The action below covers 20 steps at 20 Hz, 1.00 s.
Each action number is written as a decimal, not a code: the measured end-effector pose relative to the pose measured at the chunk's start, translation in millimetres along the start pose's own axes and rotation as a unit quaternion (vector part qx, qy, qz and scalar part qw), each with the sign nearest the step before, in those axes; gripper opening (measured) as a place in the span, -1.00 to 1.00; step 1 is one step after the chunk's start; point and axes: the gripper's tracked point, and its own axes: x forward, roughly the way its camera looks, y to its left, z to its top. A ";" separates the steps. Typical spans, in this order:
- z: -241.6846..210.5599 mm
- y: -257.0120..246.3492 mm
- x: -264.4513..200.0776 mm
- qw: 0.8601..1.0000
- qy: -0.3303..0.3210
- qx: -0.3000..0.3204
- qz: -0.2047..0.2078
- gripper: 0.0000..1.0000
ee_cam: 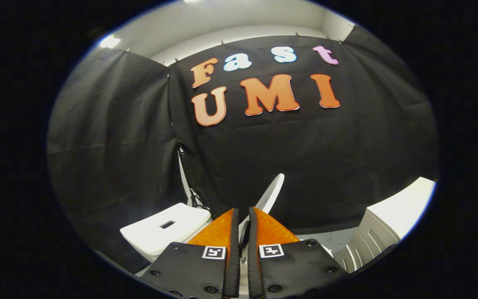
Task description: Open the toilet lid.
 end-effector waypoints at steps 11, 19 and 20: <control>29.4 124.3 42.0 0.998 -0.017 -0.049 0.044 -0.67; 24.0 216.9 62.6 0.992 -0.032 -0.089 0.086 -0.67; 21.5 223.6 65.2 0.992 -0.032 -0.087 0.089 -0.67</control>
